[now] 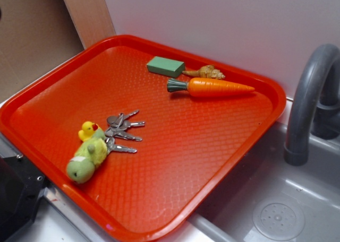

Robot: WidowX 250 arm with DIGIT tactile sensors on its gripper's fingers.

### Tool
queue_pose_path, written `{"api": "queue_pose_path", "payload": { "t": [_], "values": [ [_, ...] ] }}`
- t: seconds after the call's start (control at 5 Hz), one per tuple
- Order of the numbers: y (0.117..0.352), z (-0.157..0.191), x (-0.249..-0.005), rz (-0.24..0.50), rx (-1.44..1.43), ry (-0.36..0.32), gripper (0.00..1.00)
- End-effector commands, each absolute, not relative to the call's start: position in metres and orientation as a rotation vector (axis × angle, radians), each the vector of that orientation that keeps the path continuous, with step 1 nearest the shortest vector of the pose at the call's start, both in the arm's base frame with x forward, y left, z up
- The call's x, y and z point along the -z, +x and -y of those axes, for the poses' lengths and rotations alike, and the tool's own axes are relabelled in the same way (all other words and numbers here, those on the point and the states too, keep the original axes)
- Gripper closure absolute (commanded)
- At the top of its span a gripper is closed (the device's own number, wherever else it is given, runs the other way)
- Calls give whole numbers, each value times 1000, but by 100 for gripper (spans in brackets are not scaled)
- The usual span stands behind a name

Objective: Grab the silver keys.

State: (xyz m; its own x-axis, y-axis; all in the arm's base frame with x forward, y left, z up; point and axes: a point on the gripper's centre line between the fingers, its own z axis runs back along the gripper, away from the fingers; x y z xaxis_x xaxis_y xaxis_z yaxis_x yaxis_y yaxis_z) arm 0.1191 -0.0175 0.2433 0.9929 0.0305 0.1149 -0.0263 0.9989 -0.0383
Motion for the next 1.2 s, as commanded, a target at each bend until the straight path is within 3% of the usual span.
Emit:
{"api": "queue_pose_path", "payload": {
  "t": [0.0,0.2,0.4,0.6,0.8,1.0],
  "values": [
    [119,18,-243,116,-28,-37,0],
    [166,26,-203,93,-249,-77,0],
    [192,36,-175,38,-353,-118,0],
    [210,48,-139,-34,-344,-28,0],
    [191,36,-130,-13,-377,24,0],
    [199,33,-95,-5,-468,74,0]
  ]
}}
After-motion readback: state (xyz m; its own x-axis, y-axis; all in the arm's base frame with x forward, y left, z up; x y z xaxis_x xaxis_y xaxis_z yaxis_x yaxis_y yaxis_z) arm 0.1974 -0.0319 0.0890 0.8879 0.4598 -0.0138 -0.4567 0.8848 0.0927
